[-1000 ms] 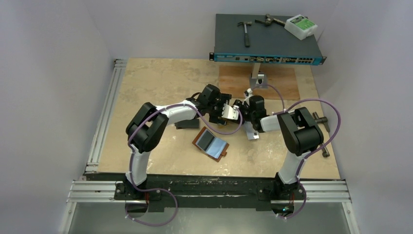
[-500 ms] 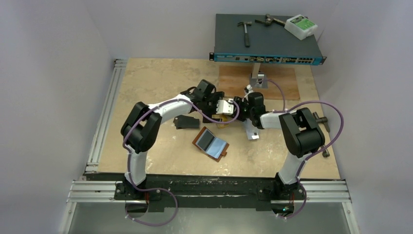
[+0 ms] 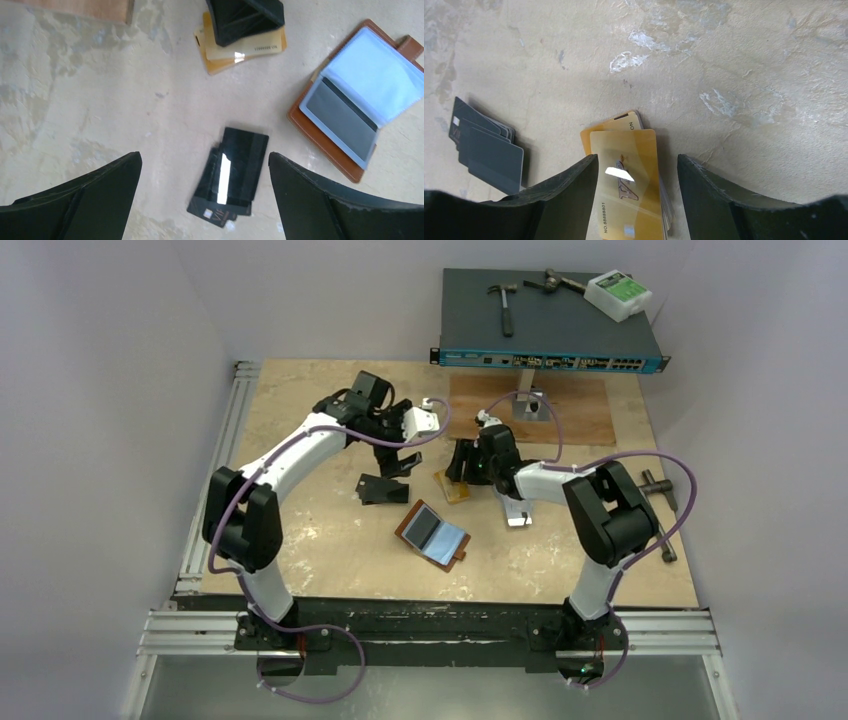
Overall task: Put the credit cards into the card holder
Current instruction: Pick up the credit card from the center of the board.
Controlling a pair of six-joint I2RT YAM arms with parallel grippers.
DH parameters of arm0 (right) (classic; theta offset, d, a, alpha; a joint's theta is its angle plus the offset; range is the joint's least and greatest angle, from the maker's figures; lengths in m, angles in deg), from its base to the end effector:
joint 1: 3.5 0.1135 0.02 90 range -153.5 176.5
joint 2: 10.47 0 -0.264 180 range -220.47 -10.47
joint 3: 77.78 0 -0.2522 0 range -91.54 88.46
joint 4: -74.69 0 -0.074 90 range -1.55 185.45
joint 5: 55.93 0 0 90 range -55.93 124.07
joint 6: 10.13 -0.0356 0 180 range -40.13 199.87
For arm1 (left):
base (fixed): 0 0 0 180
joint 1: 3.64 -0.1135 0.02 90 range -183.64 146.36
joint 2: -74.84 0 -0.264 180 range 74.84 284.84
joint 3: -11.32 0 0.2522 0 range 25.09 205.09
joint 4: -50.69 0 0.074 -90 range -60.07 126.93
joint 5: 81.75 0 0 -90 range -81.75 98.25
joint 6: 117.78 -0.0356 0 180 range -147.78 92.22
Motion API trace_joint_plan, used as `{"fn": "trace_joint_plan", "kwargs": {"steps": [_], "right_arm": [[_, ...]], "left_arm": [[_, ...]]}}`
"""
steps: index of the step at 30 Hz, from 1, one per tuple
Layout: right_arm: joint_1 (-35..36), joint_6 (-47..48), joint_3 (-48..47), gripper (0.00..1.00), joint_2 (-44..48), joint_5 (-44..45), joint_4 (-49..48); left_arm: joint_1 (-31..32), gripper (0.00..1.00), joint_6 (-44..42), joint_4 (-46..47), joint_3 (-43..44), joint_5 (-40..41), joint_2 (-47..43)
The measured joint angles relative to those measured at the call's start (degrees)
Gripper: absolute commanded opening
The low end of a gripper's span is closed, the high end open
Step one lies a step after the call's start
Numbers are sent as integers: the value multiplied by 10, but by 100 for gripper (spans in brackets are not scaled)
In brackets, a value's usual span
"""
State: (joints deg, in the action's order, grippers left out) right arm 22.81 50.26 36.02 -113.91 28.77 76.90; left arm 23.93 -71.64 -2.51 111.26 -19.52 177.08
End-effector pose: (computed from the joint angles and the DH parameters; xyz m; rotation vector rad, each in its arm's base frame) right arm 0.3272 0.1655 0.1481 0.0162 2.3323 0.6115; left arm 0.3360 -0.1942 0.2744 1.5763 1.8717 -0.4897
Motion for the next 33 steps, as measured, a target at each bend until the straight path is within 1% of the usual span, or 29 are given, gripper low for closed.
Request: {"fn": "trace_joint_plan", "kwargs": {"steps": [6,13,16,18,24,33], "right_arm": [[14,23,-18,48,-6,41,33],[22,30,-21,35,-11,74,35],[26,28,-21,23,-12,78,32],[28,26,-21,22,-11,82,30],[28,6,-4,21,-3,89,10],[15,-25,37,24,29,93,2]], "left_arm": [[-21,100,24,-21,-32,-3,-24],[-31,100,34,-35,-44,-3,-37],[-34,100,40,-42,-44,-3,-49],[-36,100,43,-46,-44,-3,-58],[-40,100,44,-48,-54,-3,-68],[-40,100,57,-52,-67,-3,-68]]}}
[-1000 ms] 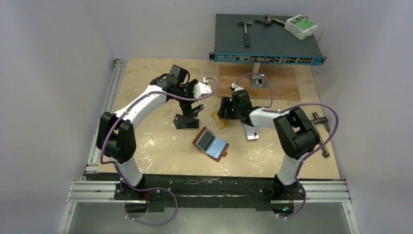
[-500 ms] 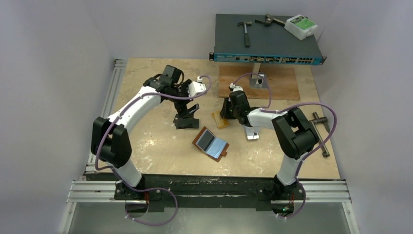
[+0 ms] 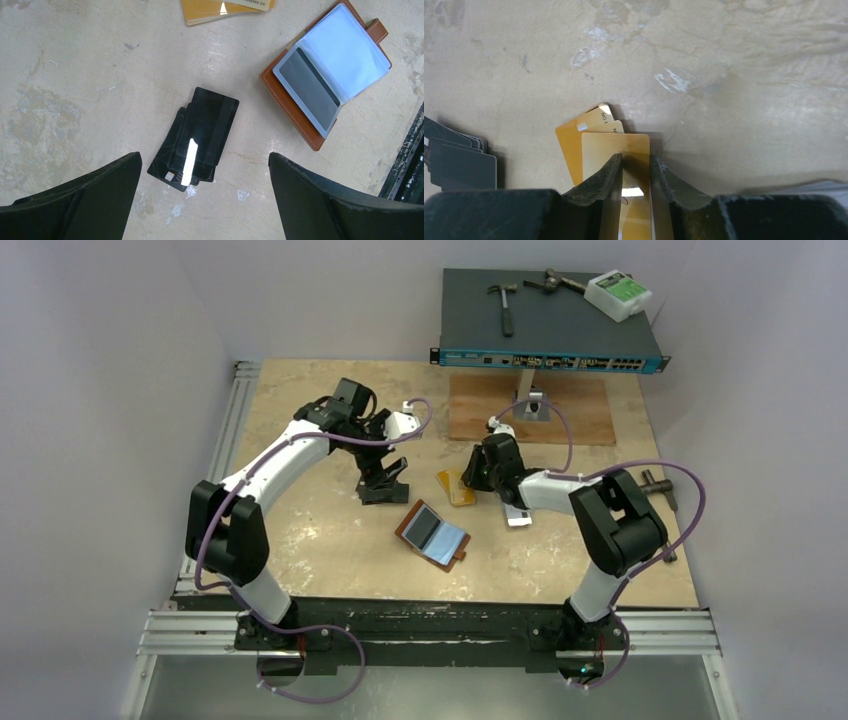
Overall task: Put the credit cards into the card holder
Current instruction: Pick up the credit card from the center of the board.
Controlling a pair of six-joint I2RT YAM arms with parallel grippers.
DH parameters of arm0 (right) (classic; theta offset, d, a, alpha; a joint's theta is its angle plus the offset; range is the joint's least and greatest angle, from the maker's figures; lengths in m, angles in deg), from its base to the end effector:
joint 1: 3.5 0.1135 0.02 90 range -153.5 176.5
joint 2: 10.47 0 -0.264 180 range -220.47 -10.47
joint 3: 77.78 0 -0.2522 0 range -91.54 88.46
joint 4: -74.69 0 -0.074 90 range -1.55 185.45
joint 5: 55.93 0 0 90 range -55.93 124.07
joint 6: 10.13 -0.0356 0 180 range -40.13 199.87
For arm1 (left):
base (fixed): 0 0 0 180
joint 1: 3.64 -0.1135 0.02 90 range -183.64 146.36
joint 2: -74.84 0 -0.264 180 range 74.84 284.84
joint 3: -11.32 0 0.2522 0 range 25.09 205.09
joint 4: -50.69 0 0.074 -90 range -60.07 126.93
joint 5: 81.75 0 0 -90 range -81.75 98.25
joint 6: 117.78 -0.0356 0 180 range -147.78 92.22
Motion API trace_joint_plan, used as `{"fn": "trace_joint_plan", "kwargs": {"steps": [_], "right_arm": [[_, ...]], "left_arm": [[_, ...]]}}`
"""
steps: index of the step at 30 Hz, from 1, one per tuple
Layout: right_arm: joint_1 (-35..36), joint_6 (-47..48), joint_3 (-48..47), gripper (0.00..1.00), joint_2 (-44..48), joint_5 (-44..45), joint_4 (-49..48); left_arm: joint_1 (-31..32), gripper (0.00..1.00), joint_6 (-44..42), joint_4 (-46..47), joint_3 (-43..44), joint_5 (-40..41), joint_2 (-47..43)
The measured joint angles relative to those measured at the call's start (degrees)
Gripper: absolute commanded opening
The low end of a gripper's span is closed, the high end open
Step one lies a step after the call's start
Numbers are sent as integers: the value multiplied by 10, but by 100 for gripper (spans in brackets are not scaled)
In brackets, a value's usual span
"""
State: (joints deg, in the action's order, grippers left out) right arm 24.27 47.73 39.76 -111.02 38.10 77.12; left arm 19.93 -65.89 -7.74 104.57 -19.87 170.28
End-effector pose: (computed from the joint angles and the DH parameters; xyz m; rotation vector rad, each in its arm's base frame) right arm 0.3109 0.1609 0.1463 0.1260 2.3165 0.4630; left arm 0.3129 -0.1548 0.2748 1.4361 2.0821 -0.5433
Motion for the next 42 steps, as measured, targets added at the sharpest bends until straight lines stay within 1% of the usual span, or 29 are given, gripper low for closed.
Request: {"fn": "trace_joint_plan", "kwargs": {"steps": [2,6,8,11,16,23,28,30,34,36,42], "right_arm": [[-6,-5,12,27,11,4,2],[-15,-13,25,44,20,8,1],[-17,-17,30,50,22,7,-3],[-21,-21,37,55,29,-8,-12],[-31,-26,57,59,39,-39,-35],[-24,-27,71,56,49,-35,-42],[-1,-17,40,51,33,-4,-7],[7,-14,31,47,27,2,-1],[14,-11,28,31,24,18,7],[14,-17,28,26,24,20,7],[14,-40,33,29,31,23,10]], "left_arm": [[0,100,2,0,-1,0,0],[0,100,10,0,-6,-2,-2],[0,100,11,0,-6,-3,-2],[0,100,15,0,-6,-3,-3],[0,100,16,0,-6,-4,-3],[0,100,20,0,-6,-5,-3],[0,100,26,0,-6,-5,-3],[0,100,28,0,-6,-6,-3],[0,100,30,-1,-6,-7,-3],[0,100,30,-2,-6,-7,-3],[-1,100,35,-9,-6,-12,-3]]}}
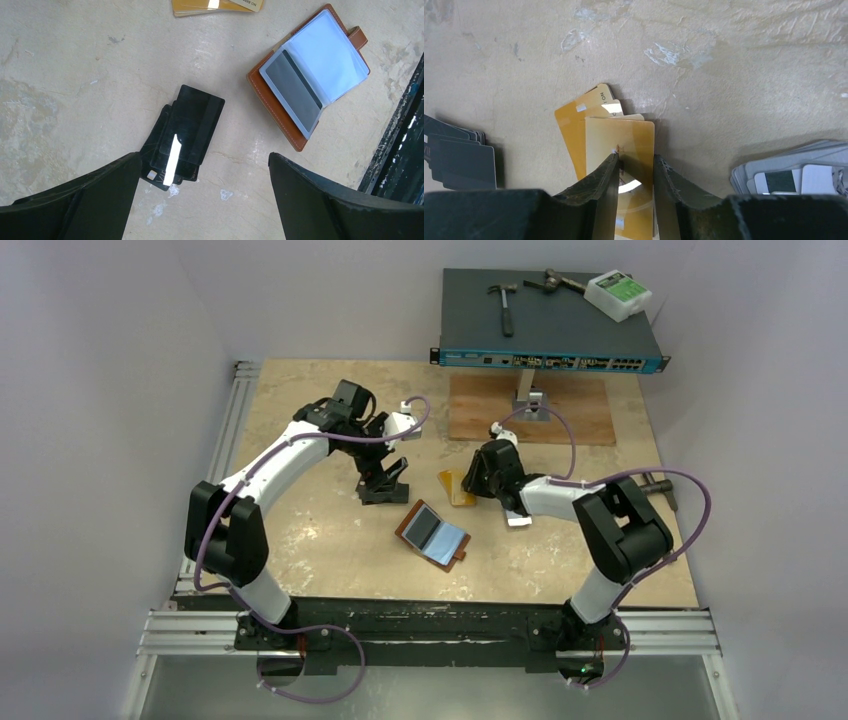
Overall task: Put the credit cards into the card holder
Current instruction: Pick up the credit card from the center of the board.
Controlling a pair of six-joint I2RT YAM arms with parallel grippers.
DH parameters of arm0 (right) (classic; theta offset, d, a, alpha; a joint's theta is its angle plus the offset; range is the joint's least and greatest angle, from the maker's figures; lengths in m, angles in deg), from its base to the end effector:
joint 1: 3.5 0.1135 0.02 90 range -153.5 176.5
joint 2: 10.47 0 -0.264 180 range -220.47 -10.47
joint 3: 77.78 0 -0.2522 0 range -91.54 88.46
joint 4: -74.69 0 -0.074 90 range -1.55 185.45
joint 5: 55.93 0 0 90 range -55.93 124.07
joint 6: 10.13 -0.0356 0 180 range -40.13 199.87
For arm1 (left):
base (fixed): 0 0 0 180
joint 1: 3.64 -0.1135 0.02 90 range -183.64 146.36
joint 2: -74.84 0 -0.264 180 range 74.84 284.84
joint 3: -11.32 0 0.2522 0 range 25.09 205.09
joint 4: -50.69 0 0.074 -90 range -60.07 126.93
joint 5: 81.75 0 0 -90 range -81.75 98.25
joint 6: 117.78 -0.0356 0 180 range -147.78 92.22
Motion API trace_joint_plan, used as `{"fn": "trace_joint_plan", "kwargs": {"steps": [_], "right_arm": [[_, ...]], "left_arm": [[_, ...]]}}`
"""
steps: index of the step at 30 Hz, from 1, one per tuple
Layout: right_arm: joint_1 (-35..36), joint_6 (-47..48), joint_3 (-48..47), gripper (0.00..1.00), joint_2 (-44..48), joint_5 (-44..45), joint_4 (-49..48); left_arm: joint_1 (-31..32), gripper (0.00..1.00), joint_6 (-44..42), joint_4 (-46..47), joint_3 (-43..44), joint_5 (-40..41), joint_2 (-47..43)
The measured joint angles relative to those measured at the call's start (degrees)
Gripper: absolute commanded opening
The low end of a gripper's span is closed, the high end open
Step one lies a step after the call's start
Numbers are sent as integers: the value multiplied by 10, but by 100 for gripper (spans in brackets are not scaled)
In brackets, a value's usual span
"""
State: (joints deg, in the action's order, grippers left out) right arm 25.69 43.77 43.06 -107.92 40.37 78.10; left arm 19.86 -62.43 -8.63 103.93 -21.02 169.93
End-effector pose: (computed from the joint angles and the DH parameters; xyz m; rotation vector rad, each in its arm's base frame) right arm 0.2934 0.1594 0.1462 0.1984 2.3287 0.4568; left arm 0.3095 -0.1535 0.2730 1.3821 2.1423 -0.5991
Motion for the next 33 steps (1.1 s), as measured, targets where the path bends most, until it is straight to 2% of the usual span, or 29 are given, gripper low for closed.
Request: {"fn": "trace_joint_plan", "kwargs": {"steps": [11,15,20,27,33], "right_arm": [[-18,-4,17,27,34,2,41],[-19,-4,18,18,41,2,50],[-24,-6,18,1,53,2,59],[-46,-9,24,0,101,-25,59],[-76,-10,54,0,125,-92,31]], "left_arm": [[0,100,12,-4,0,-10,0],[0,100,14,-4,0,-12,0],[0,100,22,-5,1,-15,-1],[0,100,38,-9,6,-29,-2],[-1,100,64,-10,12,-56,-3]]}}
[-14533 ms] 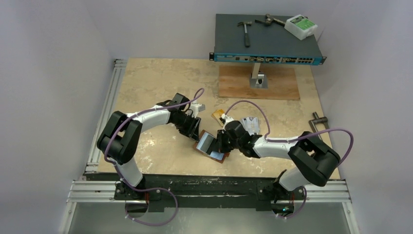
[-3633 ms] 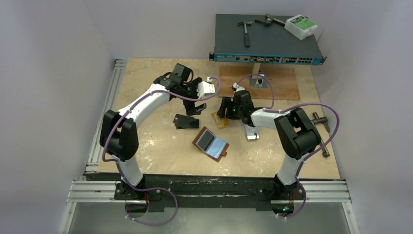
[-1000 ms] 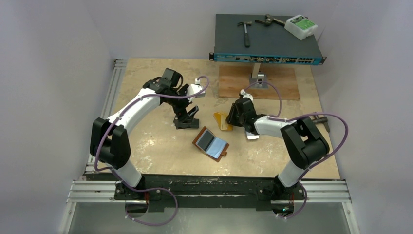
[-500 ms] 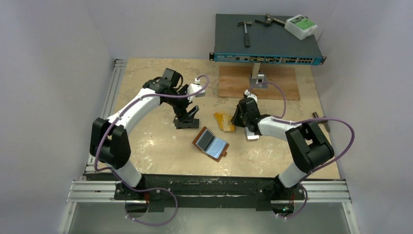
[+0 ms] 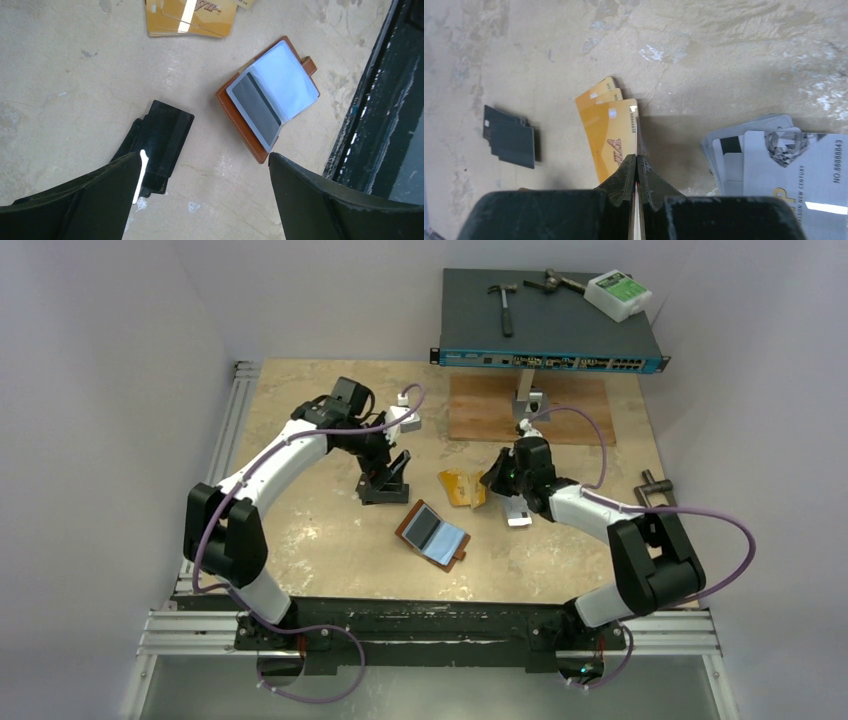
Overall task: Put the credit cards into the card holder
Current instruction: Pick up the credit card from the center of the board.
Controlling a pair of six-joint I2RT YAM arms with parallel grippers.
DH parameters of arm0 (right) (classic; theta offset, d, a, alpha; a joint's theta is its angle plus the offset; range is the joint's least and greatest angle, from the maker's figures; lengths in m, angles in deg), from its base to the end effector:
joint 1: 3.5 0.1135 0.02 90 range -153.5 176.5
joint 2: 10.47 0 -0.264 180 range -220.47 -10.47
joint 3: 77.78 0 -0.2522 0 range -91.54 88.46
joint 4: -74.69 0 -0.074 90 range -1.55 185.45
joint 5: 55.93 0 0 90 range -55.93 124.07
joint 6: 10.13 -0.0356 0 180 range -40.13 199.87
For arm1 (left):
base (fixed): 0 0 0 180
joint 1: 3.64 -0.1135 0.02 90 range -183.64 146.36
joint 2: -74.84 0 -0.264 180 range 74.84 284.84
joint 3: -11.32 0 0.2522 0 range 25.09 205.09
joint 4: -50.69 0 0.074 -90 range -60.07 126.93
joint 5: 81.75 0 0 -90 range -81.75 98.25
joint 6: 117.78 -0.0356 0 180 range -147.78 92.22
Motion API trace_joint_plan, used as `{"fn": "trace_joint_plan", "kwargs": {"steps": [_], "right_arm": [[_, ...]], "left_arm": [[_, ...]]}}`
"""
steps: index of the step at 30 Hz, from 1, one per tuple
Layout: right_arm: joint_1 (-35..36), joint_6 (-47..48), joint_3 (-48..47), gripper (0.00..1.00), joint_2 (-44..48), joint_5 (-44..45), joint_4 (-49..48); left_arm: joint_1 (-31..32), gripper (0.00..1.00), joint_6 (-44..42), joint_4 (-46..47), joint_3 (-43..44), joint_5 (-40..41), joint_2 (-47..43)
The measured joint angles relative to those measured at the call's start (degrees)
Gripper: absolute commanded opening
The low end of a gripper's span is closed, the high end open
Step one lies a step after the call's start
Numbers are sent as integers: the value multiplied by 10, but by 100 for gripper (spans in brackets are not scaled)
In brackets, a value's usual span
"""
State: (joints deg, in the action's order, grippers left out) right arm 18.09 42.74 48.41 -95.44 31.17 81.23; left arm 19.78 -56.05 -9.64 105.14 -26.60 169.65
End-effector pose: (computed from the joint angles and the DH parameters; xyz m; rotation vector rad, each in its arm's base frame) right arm 0.2777 0.1118 0.1790 0.2825 2.2819 0.6042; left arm 0.3074 -0.1553 0.2817 1.2800 2.1789 -0.7626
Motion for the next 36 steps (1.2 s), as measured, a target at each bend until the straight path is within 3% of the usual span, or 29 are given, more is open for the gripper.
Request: {"fn": "trace_joint_plan", "kwargs": {"steps": [7,15,21,26,30,36], "right_arm": [[-5,3,10,0,36,-94,-42],[-5,-14,11,0,94,-183,-117],[-3,-91,18,0,109,-202,-211],[39,-153,23,0,100,-185,-261],[80,-184,21,0,87,-172,-285],[87,-223,21,0,78,-158,-321]], "left_arm": [[-12,100,114,28,-2,-90,-10],[-29,100,332,167,-78,-224,-21],[-54,77,523,330,-174,-277,-21],[-56,77,648,444,-201,-292,-23],[-59,76,702,495,-203,-296,-33],[-74,61,746,550,-217,-301,-52]]}}
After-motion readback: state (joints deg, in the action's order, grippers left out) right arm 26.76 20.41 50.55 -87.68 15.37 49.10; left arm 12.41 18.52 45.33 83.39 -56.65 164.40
